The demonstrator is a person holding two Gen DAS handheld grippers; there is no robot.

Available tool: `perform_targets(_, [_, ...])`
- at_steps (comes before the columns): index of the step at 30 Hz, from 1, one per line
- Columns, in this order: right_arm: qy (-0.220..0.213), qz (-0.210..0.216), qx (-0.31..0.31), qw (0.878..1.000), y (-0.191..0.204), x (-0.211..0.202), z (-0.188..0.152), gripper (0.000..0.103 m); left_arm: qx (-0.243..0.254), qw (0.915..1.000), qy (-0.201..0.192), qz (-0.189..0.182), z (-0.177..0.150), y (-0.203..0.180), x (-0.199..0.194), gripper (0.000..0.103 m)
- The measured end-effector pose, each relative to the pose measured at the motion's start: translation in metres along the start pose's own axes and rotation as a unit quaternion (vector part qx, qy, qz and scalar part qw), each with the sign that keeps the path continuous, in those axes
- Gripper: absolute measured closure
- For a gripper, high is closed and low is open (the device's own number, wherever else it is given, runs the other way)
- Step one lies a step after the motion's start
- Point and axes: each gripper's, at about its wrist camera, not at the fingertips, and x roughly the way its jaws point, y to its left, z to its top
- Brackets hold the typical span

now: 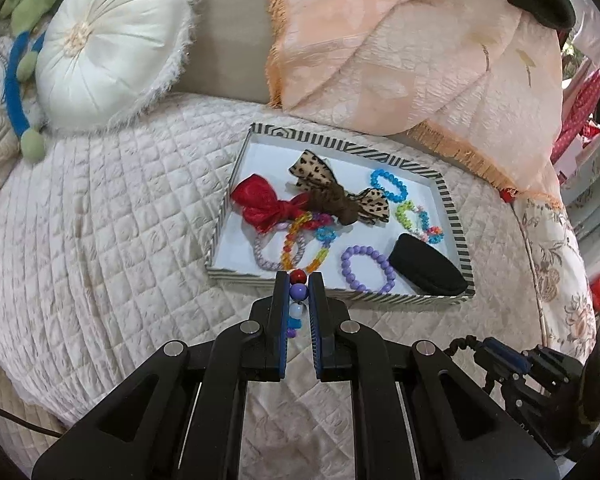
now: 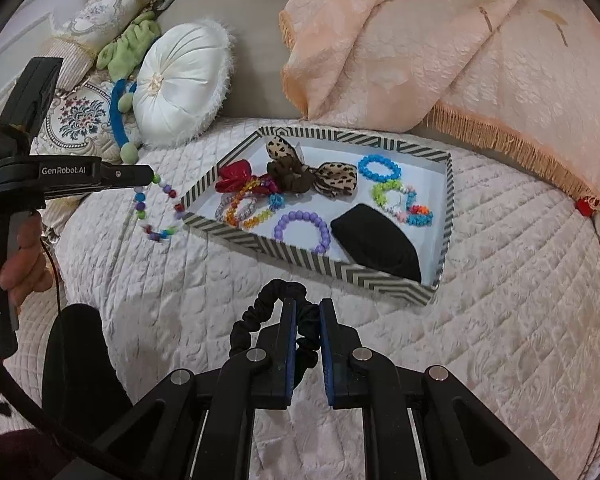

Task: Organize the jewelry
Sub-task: 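Lift and carry the multicolour bracelet and black scrunchie over the striped tray, then open the left tool releasing the multicolour bracelet while the right tool releases the black scrunchie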

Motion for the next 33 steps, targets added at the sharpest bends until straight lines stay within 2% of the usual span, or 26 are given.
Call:
perform_targets(11, [0.001,-0.008,0.006,1.0,-0.012,0.012,0.024,0.093,0.027,0.9996,0.002,0.002,0.018,-0.027,0.016,0.095])
perform_targets(19, [-0.005,-0.017,0.035,0.999,-0.034,0.029,0.051,0.093,0.032,0.9993,0.018,-0.008,0.031,-0.047,0.047,0.095])
perform_targets(24, [0.01,-0.023,0.057,0.998,-0.047,0.065,0.076,0.093,0.015,0.999,0.041,-0.011,0.033,-0.046,0.08,0.095])
perform_targets(33, [0.05,-0.043,0.065,0.996,-0.062,0.138,0.109,0.093,-0.012,0.9976,0.065,0.018,0.029,-0.009,0.115,0.095])
